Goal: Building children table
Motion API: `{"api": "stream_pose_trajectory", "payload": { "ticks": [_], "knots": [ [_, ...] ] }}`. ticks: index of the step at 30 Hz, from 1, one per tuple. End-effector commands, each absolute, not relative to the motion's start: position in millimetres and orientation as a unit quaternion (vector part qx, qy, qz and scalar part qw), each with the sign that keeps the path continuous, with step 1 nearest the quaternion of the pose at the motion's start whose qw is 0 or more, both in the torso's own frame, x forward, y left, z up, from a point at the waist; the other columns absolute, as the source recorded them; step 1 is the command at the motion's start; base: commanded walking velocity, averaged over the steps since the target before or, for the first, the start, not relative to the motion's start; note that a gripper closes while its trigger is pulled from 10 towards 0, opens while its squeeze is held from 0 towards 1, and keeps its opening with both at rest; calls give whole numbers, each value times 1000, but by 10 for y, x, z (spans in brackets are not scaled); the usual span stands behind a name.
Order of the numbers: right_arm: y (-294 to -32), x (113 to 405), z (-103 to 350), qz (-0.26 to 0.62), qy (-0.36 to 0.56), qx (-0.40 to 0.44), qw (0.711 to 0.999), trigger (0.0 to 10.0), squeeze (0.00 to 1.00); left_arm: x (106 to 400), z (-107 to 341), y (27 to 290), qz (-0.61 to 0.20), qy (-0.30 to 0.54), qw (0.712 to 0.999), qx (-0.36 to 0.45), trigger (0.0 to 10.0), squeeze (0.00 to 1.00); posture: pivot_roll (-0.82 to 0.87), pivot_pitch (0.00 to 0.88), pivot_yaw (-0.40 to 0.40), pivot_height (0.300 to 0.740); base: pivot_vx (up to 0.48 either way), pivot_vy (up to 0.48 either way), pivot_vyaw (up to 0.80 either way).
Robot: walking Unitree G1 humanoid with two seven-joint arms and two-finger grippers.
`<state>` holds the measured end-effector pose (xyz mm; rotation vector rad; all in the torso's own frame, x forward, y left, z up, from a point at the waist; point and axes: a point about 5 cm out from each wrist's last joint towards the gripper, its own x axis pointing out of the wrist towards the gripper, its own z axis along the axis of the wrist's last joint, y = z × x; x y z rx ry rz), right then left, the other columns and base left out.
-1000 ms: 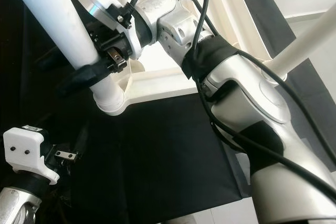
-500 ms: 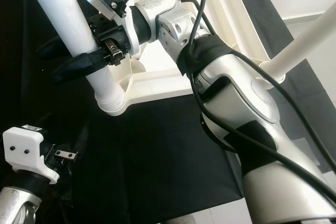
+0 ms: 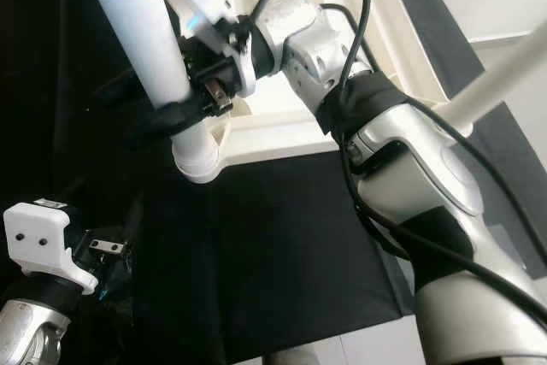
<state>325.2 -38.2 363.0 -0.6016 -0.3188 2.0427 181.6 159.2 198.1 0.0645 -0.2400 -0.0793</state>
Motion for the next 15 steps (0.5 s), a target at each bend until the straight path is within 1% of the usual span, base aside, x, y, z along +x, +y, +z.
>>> {"api": "stream_pose_trajectory", "payload": {
  "ticks": [1,9,15],
  "knots": [
    [-511,3374,3130,829,-30,-276,486,10000,0,1797,1913,1607,-35,-105,993,33,10000,0,-34,474,-57,740,0,0,0],
    [-546,3356,3116,833,-30,-257,488,10000,0,1797,1911,1608,-35,-106,993,34,10000,0,-33,470,-56,740,0,0,0],
    [-613,3396,3089,829,-20,-227,511,10000,0,1804,1908,1615,-38,-104,993,34,10000,0,-36,467,-49,740,0,0,0]
  ]
}}
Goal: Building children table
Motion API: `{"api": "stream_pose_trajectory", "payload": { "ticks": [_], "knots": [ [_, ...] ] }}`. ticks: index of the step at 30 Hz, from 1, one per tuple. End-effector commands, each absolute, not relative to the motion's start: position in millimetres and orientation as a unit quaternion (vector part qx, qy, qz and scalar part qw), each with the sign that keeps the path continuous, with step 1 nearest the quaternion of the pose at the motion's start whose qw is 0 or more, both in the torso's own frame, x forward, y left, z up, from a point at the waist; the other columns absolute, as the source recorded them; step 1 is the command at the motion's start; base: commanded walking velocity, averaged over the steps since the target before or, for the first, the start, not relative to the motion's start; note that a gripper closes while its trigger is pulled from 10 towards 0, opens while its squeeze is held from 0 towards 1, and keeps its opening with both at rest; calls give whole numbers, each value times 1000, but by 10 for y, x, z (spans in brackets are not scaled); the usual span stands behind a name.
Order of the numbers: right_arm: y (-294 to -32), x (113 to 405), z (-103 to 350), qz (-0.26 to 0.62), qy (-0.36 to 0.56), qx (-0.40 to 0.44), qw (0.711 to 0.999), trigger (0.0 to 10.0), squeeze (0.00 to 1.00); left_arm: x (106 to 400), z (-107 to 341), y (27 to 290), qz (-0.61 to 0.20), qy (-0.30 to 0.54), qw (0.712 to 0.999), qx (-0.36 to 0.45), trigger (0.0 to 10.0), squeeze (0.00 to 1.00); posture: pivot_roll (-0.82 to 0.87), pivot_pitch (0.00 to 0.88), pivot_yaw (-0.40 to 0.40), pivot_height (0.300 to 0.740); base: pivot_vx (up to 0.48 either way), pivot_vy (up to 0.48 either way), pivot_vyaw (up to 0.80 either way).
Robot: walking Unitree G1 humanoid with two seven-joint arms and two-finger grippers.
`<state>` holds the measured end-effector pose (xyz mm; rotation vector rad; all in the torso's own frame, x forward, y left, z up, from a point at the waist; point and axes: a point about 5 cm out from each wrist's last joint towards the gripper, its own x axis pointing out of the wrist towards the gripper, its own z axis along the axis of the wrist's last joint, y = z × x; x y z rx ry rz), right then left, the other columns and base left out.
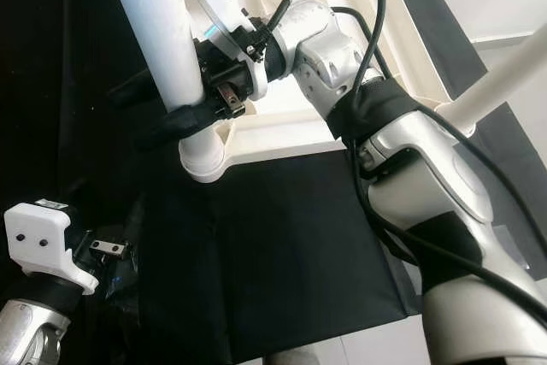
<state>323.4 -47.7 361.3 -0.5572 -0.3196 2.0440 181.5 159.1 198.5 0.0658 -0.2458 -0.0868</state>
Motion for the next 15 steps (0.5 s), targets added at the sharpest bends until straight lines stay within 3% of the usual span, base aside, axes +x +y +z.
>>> {"api": "stream_pose_trajectory", "payload": {
  "ticks": [1,6,7,8,9,11,12,13,14,15],
  "knots": [
    [-613,3396,3089,829,-20,-227,511,10000,0,1804,1908,1615,-38,-104,993,34,10000,0,-36,467,-49,740,0,0,0],
    [-637,3437,3097,823,-16,-207,529,10000,0,1805,1909,1612,-38,-105,993,33,10000,0,-37,470,-49,740,0,0,0],
    [-653,3452,3086,820,-10,-199,537,10000,0,1805,1909,1611,-38,-105,993,33,10000,0,-37,470,-49,740,0,0,0],
    [-670,3476,3022,802,8,-203,562,10000,0,1807,1907,1609,-37,-105,993,32,10000,0,-54,467,-60,740,0,0,0],
    [-670,3476,3022,802,8,-203,562,10000,0,1807,1907,1609,-37,-105,993,32,10000,0,-54,467,-60,740,0,0,0],
    [-698,3519,2883,755,50,-216,617,10000,0,1808,1901,1609,-36,-107,993,30,10000,0,-63,462,-68,740,0,0,0],
    [-704,3579,2772,679,83,-194,703,10000,0,1808,1905,1657,-17,-108,994,12,10000,0,-85,449,-98,740,0,0,0],
    [-704,3579,2772,679,83,-194,703,10000,0,1808,1905,1657,-17,-108,994,12,10000,0,-85,449,-98,740,0,0,0],
    [-766,3604,2607,563,92,-167,804,10000,0,1803,1932,1732,1,-115,993,16,10000,0,-93,438,-112,740,0,0,0],
    [-851,3558,2476,477,99,-156,859,10000,0,1799,1956,1796,13,-121,992,23,10000,0,-96,432,-119,740,0,0,0]
  ]
}}
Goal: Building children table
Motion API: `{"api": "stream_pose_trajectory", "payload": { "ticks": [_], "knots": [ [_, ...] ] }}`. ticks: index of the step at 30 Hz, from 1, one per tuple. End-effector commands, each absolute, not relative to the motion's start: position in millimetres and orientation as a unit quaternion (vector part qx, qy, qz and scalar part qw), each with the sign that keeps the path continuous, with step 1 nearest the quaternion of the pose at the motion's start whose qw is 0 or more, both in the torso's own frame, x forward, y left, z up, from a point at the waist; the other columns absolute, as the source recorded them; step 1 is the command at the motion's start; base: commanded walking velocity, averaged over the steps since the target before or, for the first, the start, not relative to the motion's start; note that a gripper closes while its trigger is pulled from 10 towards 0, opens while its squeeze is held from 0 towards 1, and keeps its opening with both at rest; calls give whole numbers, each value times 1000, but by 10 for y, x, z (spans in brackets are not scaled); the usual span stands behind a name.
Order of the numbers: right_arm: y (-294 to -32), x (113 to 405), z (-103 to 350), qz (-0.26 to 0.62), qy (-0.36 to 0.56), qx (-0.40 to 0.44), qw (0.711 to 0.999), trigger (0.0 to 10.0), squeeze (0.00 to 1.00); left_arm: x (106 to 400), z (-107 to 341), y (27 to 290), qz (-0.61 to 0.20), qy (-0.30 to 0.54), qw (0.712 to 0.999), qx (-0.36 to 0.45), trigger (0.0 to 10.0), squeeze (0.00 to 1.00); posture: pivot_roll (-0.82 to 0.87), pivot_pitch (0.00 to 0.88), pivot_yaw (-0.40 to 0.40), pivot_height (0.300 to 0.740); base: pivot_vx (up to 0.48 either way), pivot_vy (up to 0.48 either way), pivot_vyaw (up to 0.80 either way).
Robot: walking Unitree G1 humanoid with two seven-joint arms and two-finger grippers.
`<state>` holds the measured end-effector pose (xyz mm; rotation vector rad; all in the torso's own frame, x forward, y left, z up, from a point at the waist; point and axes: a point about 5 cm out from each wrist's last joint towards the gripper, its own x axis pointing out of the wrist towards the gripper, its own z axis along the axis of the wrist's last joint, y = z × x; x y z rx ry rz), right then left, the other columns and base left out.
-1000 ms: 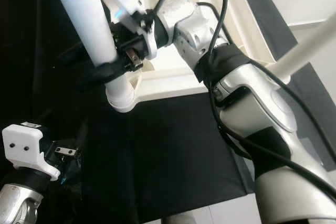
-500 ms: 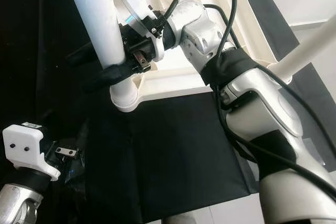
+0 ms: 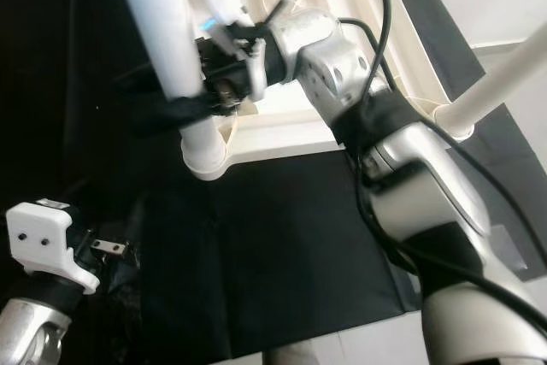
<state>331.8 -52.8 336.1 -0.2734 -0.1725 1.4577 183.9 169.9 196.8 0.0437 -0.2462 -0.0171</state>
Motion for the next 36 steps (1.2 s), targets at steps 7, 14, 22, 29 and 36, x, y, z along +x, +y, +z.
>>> {"api": "stream_pose_trajectory", "payload": {
  "ticks": [7,14,22,29,36],
  "knots": [
    [-691,3029,2032,373,108,-49,920,10000,0,1851,2208,2213,63,-166,981,73,10000,0,-74,414,-70,740,0,0,0],
    [-445,3120,2079,374,62,-46,924,10000,0,1980,2440,2365,51,-206,970,117,10000,0,-46,364,-41,740,0,0,0],
    [-405,3058,2238,355,17,-47,934,10000,0,2094,2615,2376,26,-241,965,101,10000,0,-41,327,-21,740,0,0,0],
    [-269,2929,2247,431,-9,-67,900,10000,0,2193,2773,2328,-42,-258,963,70,10000,0,-33,305,-6,740,0,0,0],
    [-186,2922,2426,551,-42,-82,829,10000,0,2231,2875,2252,-109,-269,956,50,10000,0,-32,278,-4,740,0,0,0]
  ]
}}
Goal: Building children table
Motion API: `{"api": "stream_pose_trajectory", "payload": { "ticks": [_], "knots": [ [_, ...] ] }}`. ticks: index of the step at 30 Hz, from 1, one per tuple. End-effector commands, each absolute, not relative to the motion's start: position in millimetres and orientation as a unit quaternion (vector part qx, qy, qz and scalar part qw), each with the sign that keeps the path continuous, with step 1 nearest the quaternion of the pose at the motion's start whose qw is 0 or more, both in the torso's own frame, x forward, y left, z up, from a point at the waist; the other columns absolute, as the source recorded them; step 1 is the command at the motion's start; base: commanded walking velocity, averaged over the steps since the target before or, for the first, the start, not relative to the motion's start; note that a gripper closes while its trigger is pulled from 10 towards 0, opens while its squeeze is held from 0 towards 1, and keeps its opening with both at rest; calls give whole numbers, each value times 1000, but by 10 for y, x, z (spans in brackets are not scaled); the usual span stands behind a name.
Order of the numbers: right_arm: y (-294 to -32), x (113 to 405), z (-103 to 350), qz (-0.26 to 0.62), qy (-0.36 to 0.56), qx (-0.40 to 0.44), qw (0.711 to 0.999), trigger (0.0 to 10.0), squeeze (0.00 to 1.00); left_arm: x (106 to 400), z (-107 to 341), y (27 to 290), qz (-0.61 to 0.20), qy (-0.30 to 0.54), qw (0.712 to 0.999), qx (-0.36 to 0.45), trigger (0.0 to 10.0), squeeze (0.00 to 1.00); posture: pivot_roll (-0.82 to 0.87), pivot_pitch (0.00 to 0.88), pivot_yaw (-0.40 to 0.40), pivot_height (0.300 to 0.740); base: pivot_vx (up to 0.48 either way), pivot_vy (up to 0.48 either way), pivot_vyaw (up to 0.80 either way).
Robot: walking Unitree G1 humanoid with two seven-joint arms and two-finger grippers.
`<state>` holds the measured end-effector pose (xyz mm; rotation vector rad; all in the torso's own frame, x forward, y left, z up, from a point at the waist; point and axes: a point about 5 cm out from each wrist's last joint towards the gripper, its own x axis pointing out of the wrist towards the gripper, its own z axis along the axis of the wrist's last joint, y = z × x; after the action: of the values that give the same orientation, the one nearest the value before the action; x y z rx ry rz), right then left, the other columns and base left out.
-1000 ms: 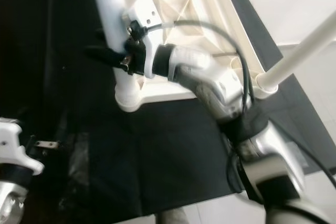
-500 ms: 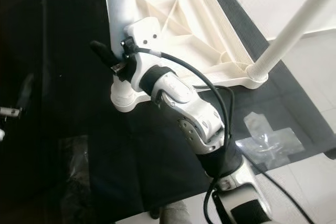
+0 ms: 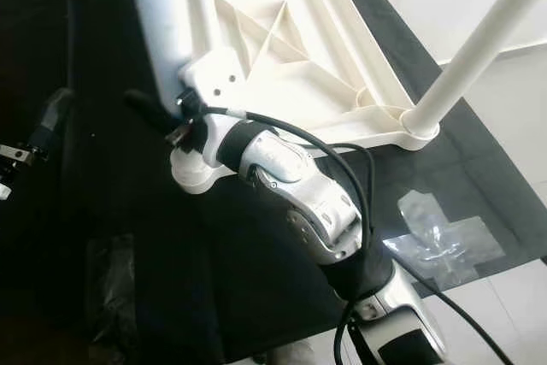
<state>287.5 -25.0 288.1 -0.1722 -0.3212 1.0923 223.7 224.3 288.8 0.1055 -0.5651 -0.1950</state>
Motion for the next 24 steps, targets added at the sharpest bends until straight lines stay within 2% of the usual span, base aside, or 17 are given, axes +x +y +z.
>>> {"api": "stream_pose_trajectory", "payload": {
  "ticks": [1,3,7,9,12,13,16,20,21,22,24],
  "knots": [
    [-203,2944,2472,568,-45,-79,818,10000,0,2232,2904,2232,-127,-272,953,44,10000,0,-31,271,-5,740,0,0,0],
    [-262,3005,2560,596,-53,-80,798,10000,0,2219,2969,2180,-170,-278,945,37,10000,0,-25,260,-12,740,0,0,0],
    [-315,3067,2622,611,-53,-75,787,10000,0,2196,3036,2141,-212,-282,935,30,10000,0,-24,253,-15,740,0,0,0],
    [-368,3152,2665,628,-47,-50,775,10000,0,2131,3110,2074,-293,-279,914,12,10000,0,-13,237,-20,740,0,0,0],
    [-385,3181,2672,633,-45,-42,771,10000,0,2107,3129,2051,-322,-276,906,9,10000,0,-13,237,-20,740,0,0,0],
    [-393,3255,2666,646,-37,-39,761,10000,0,2067,3167,1982,-392,-259,883,16,10000,0,-8,225,-15,740,0,0,0],
    [-382,3296,2676,658,-31,-39,751,10000,0,2073,3217,1927,-428,-248,868,38,10000,0,-5,219,-17,740,0,0,0],
    [-354,3324,2719,674,-33,-46,737,10000,0,2161,3302,1875,-436,-247,862,70,10000,0,-3,213,-17,740,0,0,0],
    [-334,3333,2752,687,-34,-51,724,10000,0,2239,3364,1842,-433,-252,861,89,10000,0,-5,207,-15,740,0,0,0],
    [-334,3333,2752,687,-34,-51,724,10000,0,2239,3364,1842,-433,-252,861,89,10000,0,-5,207,-15,740,0,0,0],
    [-289,3345,2808,711,-45,-86,696,10000,0,2423,3488,1757,-417,-262,863,112,10000,0,-3,190,-13,740,0,0,0]
  ]
}}
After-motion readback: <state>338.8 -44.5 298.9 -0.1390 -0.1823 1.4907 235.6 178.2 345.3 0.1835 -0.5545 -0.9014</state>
